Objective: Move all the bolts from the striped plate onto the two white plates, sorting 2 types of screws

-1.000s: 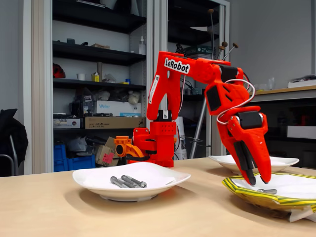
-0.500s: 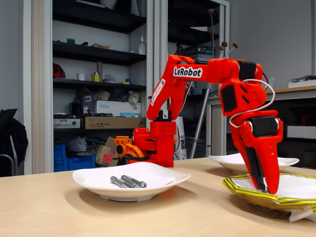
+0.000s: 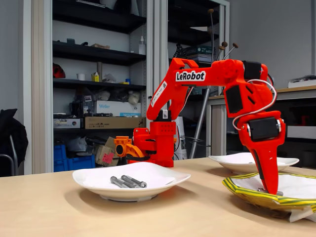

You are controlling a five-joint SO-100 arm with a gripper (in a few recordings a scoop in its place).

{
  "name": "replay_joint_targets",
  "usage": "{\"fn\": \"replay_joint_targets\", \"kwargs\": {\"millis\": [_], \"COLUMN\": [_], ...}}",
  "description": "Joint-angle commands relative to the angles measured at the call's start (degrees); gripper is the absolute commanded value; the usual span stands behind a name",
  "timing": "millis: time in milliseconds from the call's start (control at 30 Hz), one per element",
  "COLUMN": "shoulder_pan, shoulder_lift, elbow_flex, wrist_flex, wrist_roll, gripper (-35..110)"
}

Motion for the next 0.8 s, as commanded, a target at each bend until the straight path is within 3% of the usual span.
{"fn": "replay_joint_targets", "kwargs": {"millis": [0, 367, 533, 767], "shoulder_pan": [-1.1, -6.0, -13.1, -27.2], "shoulder_lift": [0.1, 7.0, 20.7, 43.7], "elbow_flex": [-4.5, -9.8, 4.9, 34.5], "wrist_flex": [5.2, 12.7, 14.9, 8.6], "wrist_roll": [1.9, 12.9, 31.5, 62.1], "gripper": [0, 0, 0, 0]}}
